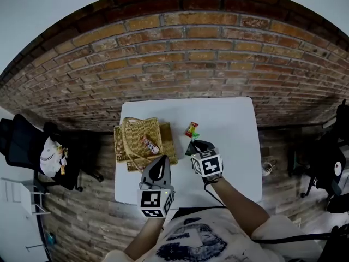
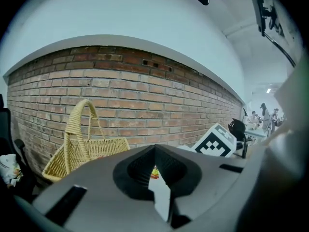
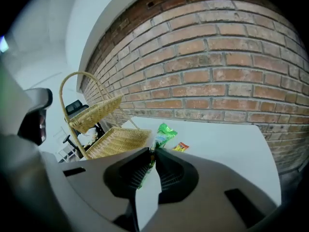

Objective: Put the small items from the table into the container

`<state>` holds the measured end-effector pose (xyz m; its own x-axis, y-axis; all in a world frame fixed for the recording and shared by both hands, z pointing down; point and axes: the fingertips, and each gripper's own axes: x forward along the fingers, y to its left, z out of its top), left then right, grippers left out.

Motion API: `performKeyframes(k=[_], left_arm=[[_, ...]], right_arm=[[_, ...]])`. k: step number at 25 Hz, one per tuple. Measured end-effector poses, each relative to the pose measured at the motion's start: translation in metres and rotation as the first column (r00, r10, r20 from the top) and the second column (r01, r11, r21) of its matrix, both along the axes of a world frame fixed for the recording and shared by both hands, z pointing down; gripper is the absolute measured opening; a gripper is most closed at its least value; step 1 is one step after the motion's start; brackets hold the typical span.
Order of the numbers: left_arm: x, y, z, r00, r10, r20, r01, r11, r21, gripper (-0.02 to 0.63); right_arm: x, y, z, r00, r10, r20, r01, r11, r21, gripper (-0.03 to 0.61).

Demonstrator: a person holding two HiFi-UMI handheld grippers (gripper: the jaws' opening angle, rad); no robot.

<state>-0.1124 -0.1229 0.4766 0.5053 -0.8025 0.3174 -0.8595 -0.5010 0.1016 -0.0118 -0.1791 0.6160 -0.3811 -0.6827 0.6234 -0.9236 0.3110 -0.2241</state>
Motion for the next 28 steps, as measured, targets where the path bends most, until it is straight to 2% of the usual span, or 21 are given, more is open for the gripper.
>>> performKeyframes(k=[14, 28], left_arm=[[-0.04, 0.012, -0.027, 1.0, -0.031, 0.001, 0.031, 0.995, 0.096, 0.048], [-0.086, 0.011, -0.045, 0.995, -0.095, -0.013, 0.096, 0.985, 0.147, 0.048]], right_arm=[[0.0, 0.032, -0.101, 0.999, 0.028, 0.039, -0.036, 0.98, 0.197, 0.055], [-0.044, 0.028, -0.137, 0.999, -0.031, 0.035, 0.021, 0.964, 0.265, 0.055]])
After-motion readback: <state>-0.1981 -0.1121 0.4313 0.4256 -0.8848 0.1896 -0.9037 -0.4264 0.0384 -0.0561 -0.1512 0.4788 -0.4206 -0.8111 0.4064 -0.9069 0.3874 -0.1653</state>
